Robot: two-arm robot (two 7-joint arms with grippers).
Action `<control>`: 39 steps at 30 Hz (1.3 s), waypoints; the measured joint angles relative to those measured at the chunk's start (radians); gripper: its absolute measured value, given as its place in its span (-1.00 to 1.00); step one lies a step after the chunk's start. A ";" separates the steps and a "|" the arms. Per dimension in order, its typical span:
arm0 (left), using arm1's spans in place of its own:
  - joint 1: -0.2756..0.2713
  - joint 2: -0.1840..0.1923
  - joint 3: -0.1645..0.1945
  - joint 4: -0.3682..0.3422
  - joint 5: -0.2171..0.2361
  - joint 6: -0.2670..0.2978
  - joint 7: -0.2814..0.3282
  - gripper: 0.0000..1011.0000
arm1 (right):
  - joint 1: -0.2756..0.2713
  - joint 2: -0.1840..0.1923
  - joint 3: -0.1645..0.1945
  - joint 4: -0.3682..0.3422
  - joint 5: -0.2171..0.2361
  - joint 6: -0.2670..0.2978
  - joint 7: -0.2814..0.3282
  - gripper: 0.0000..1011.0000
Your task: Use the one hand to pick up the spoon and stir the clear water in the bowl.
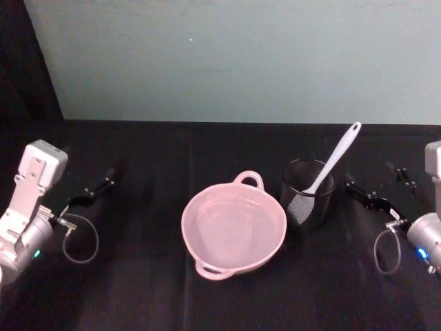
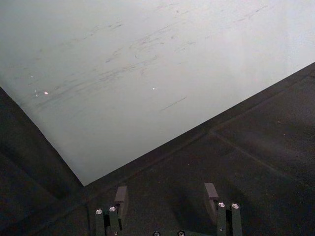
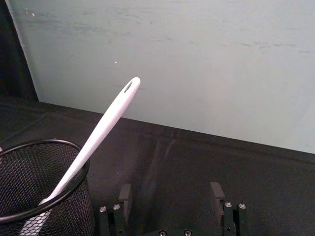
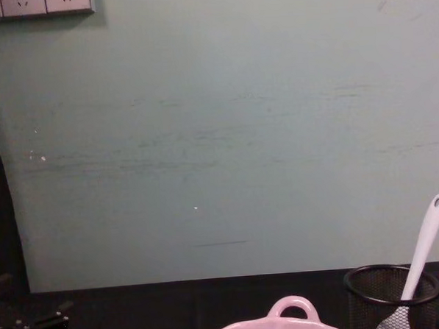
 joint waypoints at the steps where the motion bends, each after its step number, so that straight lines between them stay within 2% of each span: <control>1: 0.000 0.000 0.000 0.000 0.000 0.000 0.000 0.99 | 0.000 0.000 0.000 -0.001 0.000 0.000 0.000 0.99; 39: 0.000 0.000 0.000 0.000 0.000 0.000 0.000 0.99 | 0.000 0.004 0.000 -0.005 0.007 0.005 0.000 0.99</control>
